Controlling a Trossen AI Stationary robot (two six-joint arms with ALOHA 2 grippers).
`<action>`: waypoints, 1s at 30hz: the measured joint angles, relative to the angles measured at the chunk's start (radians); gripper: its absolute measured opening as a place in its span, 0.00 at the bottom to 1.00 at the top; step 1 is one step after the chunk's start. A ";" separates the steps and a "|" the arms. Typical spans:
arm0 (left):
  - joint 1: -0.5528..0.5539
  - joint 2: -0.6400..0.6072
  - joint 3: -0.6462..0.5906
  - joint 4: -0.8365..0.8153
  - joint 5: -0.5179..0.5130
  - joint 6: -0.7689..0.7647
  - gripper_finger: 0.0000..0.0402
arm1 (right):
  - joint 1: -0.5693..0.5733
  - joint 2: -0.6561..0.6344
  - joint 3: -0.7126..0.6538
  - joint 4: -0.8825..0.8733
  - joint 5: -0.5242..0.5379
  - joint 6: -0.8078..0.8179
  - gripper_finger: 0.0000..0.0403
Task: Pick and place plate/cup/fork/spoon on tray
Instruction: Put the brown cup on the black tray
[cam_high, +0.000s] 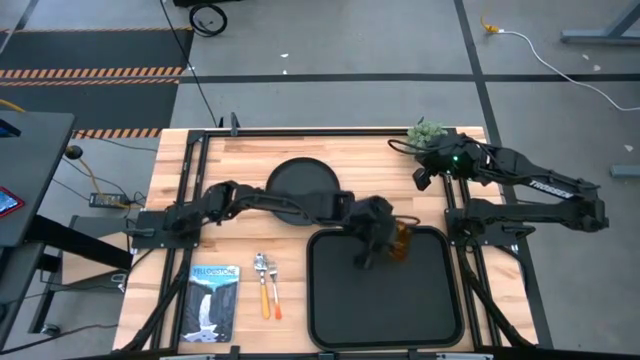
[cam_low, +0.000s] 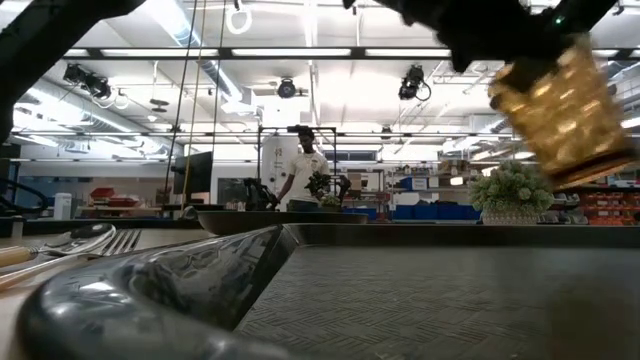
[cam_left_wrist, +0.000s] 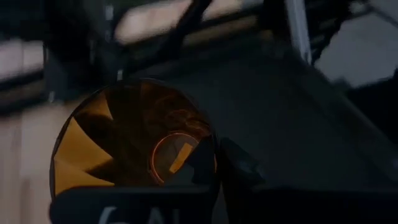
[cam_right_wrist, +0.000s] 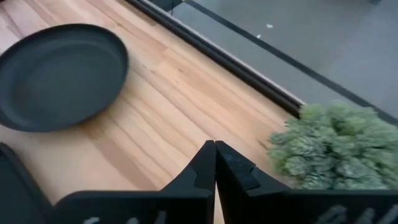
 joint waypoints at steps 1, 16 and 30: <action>-0.007 0.011 0.002 0.044 -0.001 -0.007 0.04 | 0.000 0.007 0.000 0.001 -0.008 0.007 0.03; -0.049 0.076 -0.001 0.033 -0.111 0.010 0.04 | 0.021 0.057 0.000 0.028 -0.040 0.037 0.03; -0.052 0.076 -0.001 0.006 -0.105 0.026 0.05 | 0.021 0.057 0.000 0.038 -0.041 0.037 0.03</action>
